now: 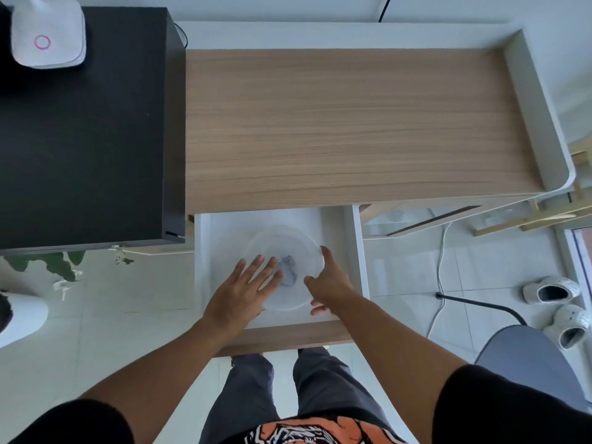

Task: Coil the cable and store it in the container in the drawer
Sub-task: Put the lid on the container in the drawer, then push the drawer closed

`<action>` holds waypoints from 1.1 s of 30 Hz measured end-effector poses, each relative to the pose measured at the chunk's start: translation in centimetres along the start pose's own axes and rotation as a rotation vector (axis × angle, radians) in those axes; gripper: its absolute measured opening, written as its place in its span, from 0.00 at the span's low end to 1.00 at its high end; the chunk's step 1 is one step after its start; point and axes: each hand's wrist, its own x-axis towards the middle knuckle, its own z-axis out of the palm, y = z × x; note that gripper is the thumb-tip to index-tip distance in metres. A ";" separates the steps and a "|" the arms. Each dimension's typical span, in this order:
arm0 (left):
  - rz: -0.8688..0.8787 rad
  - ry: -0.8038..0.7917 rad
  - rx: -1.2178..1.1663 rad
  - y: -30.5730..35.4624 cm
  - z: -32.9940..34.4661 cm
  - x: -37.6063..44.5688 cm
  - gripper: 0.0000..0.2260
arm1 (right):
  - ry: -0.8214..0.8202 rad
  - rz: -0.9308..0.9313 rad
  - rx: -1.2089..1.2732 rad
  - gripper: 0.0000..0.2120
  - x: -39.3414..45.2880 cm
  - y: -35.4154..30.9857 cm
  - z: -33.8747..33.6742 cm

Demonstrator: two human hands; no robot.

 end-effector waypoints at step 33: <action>-1.695 0.740 -2.239 -0.1 -3.5 -3.8 0.14 | 0.340 0.058 0.994 0.21 -0.5 5.1 -4.6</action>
